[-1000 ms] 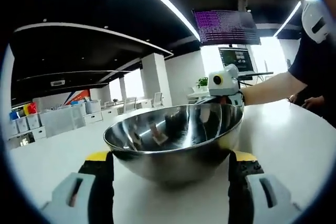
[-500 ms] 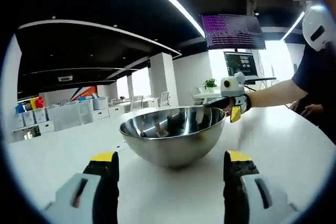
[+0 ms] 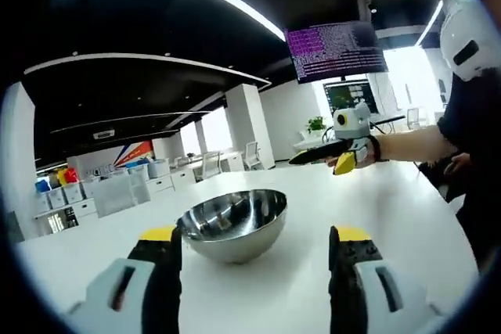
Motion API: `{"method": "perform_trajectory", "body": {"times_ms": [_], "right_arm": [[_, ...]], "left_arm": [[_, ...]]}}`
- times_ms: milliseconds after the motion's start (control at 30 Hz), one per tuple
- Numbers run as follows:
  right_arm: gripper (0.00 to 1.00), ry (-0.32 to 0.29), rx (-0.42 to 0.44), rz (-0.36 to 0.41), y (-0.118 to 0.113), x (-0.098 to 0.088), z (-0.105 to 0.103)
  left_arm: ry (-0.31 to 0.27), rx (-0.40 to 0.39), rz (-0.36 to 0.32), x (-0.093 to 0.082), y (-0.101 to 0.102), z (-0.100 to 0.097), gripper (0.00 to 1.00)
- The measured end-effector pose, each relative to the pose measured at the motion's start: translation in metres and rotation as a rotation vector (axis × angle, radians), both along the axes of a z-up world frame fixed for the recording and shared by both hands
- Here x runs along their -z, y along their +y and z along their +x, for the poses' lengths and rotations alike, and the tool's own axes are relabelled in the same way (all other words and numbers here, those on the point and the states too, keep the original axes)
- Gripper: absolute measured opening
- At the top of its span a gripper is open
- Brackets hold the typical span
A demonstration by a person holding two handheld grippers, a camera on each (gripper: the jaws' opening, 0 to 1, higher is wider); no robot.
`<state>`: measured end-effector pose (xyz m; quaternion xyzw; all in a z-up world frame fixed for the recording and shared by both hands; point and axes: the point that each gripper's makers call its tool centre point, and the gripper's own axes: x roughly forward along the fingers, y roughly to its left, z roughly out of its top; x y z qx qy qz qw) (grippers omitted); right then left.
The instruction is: Pick up the QQ candy scattered on the table and place it into the stainless steel bowl on the table
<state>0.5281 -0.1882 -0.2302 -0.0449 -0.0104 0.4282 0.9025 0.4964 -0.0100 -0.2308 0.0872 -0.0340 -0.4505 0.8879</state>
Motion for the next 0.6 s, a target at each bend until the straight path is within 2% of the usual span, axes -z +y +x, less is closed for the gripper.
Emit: {"method": "perform_trajectory", "body": {"times_ms": [67, 167, 267, 433, 600], "right_arm": [[0.85, 0.001, -0.019, 0.086, 0.008, -0.018, -0.021], [0.83, 0.008, -0.015, 0.103, 0.011, -0.026, -0.044], [0.8, 0.018, -0.013, 0.118, 0.012, -0.028, -0.06], [0.78, 0.045, -0.024, 0.083, 0.018, -0.017, -0.081], [0.74, 0.13, -0.008, 0.031, 0.02, 0.006, -0.091]], "left_arm": [[0.003, 0.005, -0.001, -0.007, 0.0, -0.017, 0.75], [-0.008, -0.005, 0.032, -0.012, -0.001, -0.037, 0.77], [0.009, -0.032, 0.082, -0.01, 0.0, -0.051, 0.76], [0.078, -0.074, 0.165, 0.012, -0.002, -0.068, 0.77], [0.144, -0.095, 0.154, 0.023, -0.001, -0.076, 0.78]]}}
